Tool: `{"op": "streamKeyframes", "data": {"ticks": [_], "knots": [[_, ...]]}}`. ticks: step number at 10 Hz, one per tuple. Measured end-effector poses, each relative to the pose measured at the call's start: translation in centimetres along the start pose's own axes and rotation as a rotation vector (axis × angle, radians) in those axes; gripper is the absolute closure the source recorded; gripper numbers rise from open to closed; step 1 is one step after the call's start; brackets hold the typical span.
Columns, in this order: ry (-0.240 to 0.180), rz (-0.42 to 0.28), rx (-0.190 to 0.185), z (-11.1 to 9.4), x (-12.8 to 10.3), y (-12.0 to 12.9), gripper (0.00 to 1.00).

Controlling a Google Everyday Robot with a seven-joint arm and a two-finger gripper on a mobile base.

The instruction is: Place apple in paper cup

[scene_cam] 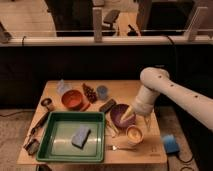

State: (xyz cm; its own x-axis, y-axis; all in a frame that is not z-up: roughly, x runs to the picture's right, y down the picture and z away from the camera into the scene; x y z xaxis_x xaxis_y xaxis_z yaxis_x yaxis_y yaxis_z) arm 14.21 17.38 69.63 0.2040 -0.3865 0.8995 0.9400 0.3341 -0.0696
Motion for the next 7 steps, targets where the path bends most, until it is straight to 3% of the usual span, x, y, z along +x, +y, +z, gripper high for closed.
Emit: {"op": "streamKeyframes", "data": {"ticks": [7], "knots": [[-0.025,-0.024,0.01,-0.25,-0.08,0.14,0.2]]}}
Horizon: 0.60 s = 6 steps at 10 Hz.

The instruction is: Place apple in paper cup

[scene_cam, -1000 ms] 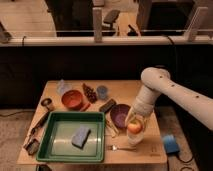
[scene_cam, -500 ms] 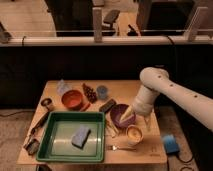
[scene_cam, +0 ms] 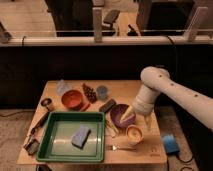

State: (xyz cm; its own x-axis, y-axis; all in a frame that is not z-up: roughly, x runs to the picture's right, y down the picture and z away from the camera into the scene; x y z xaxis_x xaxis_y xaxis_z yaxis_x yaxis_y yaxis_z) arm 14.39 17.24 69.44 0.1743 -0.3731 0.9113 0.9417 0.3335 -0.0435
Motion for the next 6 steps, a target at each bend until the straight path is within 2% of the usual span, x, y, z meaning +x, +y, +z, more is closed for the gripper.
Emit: {"op": "streamKeyframes", "data": {"ticks": [6], "knots": [[-0.007,-0.007,0.004,-0.06,-0.03,-0.02,0.2]]}}
